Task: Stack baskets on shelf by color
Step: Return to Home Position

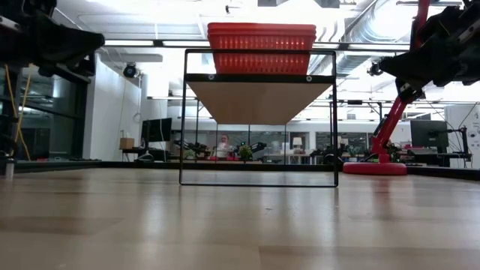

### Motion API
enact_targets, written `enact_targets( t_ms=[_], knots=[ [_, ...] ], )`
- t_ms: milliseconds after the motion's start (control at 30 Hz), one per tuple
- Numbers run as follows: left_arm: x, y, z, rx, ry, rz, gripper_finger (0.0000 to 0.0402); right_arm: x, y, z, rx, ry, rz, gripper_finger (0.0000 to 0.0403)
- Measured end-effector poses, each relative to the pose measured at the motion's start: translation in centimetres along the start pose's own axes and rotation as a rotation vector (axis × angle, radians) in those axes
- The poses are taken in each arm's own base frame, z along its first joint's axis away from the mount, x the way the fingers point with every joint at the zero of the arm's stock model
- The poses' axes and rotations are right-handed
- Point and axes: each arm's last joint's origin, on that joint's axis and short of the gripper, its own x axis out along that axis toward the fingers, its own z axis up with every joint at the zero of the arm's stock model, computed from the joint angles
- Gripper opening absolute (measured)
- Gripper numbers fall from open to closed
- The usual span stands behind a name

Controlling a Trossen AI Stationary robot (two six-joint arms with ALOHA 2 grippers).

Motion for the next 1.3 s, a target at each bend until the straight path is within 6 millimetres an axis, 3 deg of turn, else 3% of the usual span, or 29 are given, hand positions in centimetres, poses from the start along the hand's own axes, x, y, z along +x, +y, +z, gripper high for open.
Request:
enact_targets(
  t_ms=[533, 1300],
  knots=[
    [0.2, 1.2, -0.2, 0.006, 0.018, 0.133, 0.0001, 0.0, 0.0, 0.0, -0.009, 0.0, 0.0, 0.0],
    [0.1, 1.3, -0.1, 0.005, 0.011, 0.138, 0.0001, 0.0, 0.0, 0.0, -0.01, 0.0, 0.0, 0.0]
  ],
)
